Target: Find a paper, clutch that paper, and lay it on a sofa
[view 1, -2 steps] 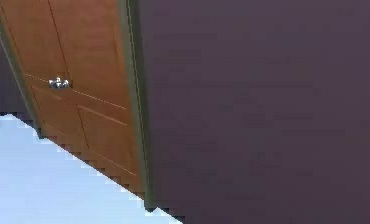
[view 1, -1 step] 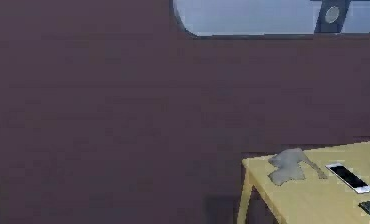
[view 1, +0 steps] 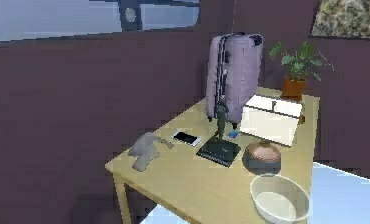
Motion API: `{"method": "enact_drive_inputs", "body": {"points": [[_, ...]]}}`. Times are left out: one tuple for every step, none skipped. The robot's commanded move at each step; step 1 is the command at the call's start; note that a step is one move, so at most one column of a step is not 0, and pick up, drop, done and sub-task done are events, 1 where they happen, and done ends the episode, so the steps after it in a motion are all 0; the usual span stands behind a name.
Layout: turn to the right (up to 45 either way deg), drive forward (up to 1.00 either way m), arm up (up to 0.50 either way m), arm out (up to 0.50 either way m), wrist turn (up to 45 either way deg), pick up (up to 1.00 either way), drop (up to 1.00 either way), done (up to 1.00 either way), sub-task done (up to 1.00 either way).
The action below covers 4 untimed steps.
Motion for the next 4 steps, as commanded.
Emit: {"method": "enact_drive_inputs", "body": {"points": [[45.0,0.00,0.00,0.00,0.0,0.00,0.00,0.00,0.00],[27.0,0.00,0.00,0.00,0.0,0.00,0.00,0.00,0.00],[0.0,0.50,0.00,0.00,0.0,0.00,0.00,0.00,0.00],[-36.0,0.00,0.00,0.00,0.0,0.00,0.00,0.00,0.00]]}}
